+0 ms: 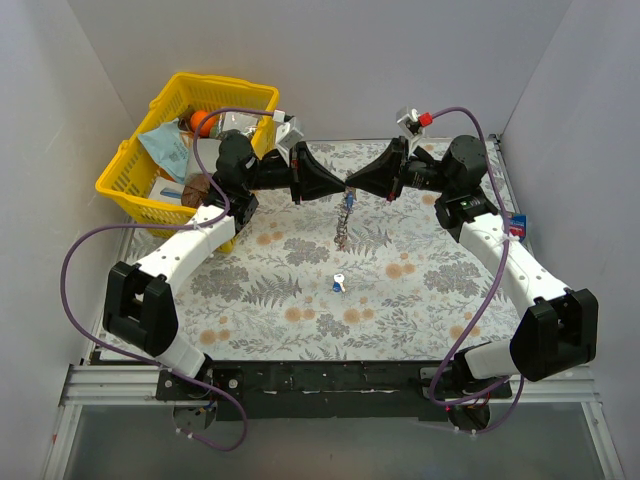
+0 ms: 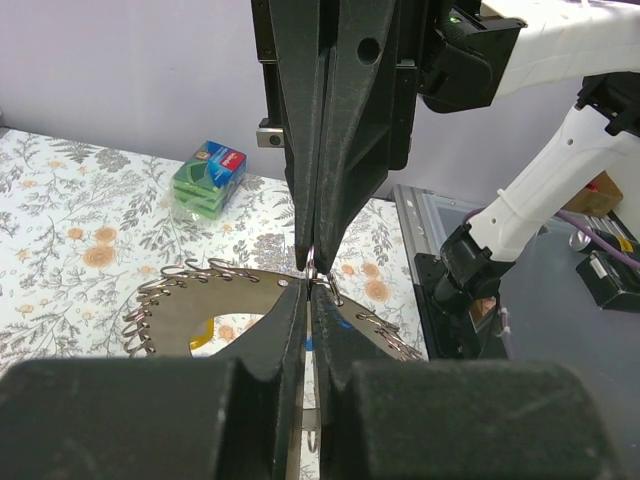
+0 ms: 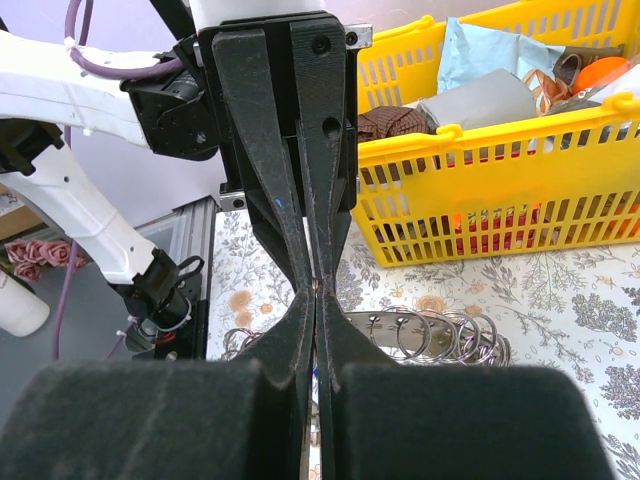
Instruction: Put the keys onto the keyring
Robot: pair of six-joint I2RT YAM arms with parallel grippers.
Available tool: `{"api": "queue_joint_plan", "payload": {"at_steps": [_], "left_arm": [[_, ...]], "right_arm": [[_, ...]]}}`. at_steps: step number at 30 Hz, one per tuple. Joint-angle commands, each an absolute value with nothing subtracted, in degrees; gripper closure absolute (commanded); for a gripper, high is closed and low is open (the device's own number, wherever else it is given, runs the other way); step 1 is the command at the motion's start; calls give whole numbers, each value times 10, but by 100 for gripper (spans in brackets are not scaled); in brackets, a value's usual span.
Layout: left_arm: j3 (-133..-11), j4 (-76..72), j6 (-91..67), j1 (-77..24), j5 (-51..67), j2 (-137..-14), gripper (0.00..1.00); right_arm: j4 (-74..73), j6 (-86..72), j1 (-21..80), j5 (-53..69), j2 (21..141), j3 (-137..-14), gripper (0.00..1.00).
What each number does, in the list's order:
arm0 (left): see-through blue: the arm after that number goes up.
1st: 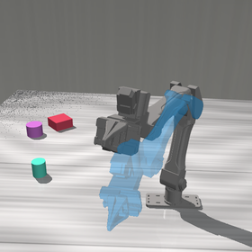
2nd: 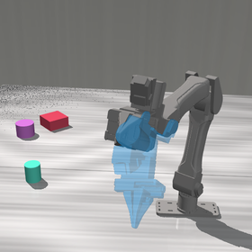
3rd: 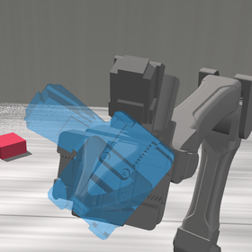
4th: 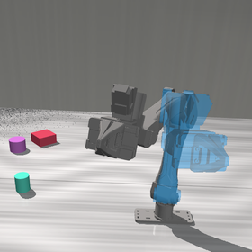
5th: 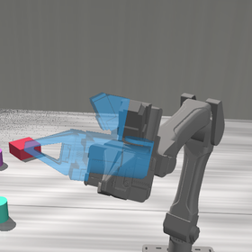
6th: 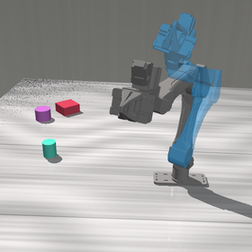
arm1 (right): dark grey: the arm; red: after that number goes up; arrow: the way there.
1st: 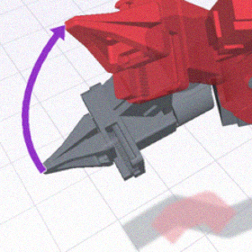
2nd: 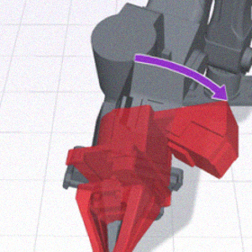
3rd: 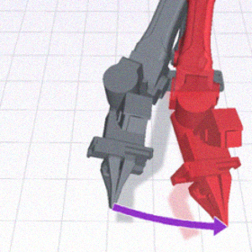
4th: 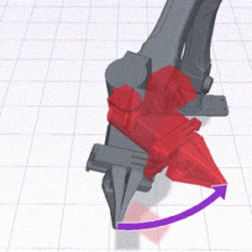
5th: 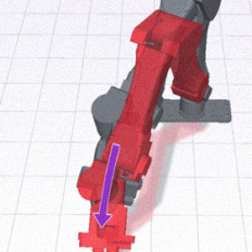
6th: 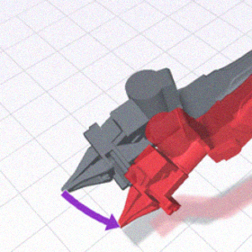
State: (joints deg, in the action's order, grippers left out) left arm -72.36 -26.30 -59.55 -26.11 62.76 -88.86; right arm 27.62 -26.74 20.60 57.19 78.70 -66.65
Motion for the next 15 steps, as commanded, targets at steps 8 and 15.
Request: {"api": "queue_joint_plan", "payload": {"at_steps": [8, 15], "left_arm": [[-747, -279, -592, -264, 616, -884, 69], [-746, -277, -589, -264, 620, -888, 81]], "right_arm": [[308, -269, 205, 579, 767, -671, 99], [308, -269, 206, 578, 767, -672, 99]]}}
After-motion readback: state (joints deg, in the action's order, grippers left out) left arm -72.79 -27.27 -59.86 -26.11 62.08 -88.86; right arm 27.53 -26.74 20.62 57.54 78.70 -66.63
